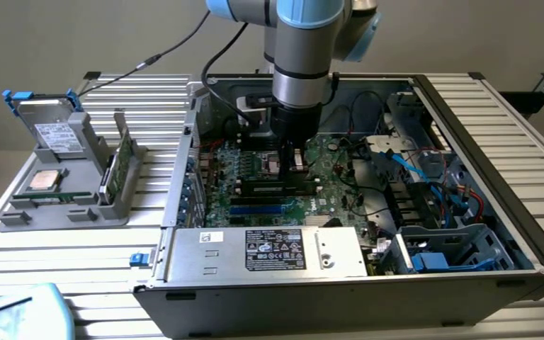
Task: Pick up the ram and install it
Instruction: 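Insert the ram into the slot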
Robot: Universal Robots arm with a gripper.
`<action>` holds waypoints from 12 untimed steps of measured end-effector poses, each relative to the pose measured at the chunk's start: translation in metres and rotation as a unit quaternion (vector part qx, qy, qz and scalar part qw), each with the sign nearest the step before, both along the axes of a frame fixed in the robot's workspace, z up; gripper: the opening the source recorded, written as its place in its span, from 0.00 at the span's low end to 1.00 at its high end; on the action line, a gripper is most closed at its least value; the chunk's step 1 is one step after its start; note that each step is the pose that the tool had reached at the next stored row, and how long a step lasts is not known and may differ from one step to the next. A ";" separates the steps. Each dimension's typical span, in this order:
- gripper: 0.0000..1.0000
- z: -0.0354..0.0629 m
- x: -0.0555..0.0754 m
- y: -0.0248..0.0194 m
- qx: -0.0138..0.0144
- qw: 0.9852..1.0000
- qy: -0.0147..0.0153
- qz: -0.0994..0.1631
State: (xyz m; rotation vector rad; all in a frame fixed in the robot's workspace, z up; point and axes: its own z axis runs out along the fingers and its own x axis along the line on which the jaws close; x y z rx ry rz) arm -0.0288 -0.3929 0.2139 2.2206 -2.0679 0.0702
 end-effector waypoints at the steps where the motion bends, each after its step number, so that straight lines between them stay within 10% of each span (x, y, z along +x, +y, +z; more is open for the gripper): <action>1: 0.46 0.0006 0.000 0.0000 0.000 1.000 0.000 0.000; 12: 0.46 0.0174 -0.006 0.0000 0.000 1.000 0.000 0.000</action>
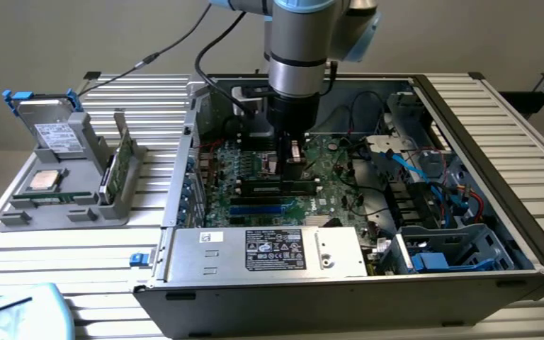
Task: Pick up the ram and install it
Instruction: 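Insert the ram into the slot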
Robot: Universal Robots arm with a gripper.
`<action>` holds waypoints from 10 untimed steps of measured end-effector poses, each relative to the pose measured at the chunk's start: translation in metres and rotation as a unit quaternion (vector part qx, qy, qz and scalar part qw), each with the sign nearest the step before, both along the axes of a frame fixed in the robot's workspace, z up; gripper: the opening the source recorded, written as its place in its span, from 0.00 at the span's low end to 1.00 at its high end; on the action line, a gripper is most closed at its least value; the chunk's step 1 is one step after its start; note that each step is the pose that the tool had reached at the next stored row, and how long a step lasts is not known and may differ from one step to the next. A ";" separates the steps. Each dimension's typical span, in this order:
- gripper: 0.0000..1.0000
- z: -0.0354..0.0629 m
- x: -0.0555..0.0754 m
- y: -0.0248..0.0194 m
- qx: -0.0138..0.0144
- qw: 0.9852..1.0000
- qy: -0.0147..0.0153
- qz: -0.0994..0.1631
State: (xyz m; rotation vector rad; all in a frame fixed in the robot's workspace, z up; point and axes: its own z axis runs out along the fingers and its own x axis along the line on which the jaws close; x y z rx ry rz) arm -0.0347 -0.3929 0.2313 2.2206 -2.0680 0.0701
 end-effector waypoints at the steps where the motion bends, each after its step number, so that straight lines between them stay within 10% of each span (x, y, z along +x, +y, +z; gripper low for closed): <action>1: 0.46 0.0010 0.000 0.0000 0.000 1.000 0.000 0.000; 10: 0.25 0.0024 -0.001 0.0000 0.000 1.000 0.000 0.000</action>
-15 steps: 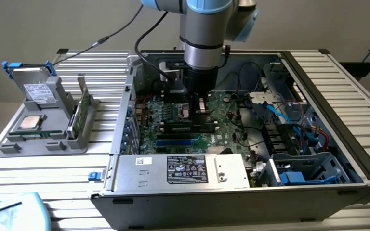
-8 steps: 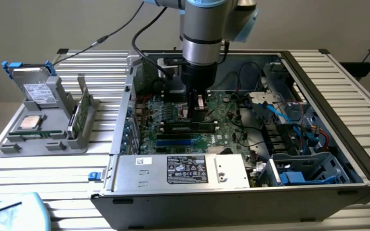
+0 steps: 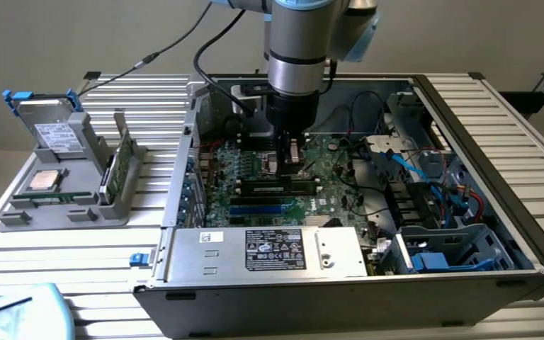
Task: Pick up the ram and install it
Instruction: 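Insert the ram into the slot, then press down the ram until it locks into place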
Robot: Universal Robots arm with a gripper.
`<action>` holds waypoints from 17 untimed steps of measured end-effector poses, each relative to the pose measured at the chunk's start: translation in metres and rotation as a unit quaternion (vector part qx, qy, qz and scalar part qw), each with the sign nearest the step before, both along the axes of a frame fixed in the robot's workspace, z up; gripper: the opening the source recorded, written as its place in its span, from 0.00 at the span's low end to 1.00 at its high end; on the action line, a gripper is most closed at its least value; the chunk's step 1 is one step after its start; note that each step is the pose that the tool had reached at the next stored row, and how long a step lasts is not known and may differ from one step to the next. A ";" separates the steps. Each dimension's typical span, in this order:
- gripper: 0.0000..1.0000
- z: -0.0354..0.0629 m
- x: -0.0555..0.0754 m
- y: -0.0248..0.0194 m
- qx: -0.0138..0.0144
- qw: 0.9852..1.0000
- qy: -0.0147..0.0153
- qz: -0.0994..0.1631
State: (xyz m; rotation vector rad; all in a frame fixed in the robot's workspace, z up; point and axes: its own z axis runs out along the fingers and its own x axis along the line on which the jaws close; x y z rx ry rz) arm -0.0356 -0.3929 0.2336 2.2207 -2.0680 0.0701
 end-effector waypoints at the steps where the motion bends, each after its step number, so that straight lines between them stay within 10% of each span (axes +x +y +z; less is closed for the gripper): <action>1: 0.13 0.0000 0.000 0.0000 0.000 1.000 0.000 0.000; 17: 0.10 0.0000 0.000 0.0000 0.000 1.000 0.000 0.000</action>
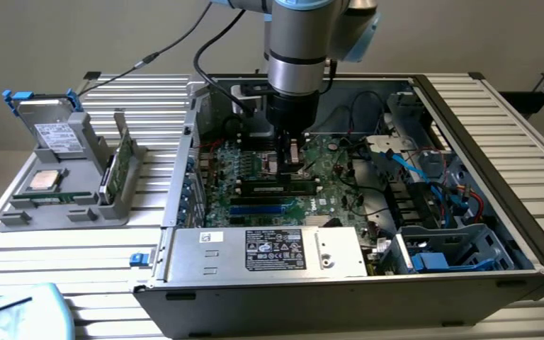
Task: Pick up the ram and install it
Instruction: 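Press down the ram until it locks into place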
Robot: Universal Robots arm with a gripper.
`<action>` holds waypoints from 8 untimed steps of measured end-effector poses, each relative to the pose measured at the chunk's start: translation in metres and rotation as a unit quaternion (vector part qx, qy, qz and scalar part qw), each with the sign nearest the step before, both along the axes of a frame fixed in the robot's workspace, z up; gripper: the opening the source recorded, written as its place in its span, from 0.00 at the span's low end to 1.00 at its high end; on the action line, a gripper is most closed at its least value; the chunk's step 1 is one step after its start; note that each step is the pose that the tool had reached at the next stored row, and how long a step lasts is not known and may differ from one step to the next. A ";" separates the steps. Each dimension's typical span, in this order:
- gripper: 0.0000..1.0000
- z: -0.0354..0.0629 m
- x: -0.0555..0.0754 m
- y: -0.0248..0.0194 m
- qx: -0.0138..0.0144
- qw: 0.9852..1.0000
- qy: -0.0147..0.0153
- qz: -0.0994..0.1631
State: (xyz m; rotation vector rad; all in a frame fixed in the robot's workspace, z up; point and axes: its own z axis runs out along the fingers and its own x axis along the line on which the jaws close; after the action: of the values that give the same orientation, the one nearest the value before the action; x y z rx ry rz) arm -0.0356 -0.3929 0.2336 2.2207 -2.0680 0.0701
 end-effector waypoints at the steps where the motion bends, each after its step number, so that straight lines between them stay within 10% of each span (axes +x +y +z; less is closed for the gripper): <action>1: 0.10 0.0000 0.000 0.0000 0.000 1.000 0.000 0.000; 8: 0.10 0.0000 0.012 -0.0002 0.000 1.000 0.000 0.000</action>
State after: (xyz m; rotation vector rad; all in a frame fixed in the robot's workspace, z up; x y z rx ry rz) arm -0.0231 -0.3930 0.2336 2.2210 -2.0682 0.0695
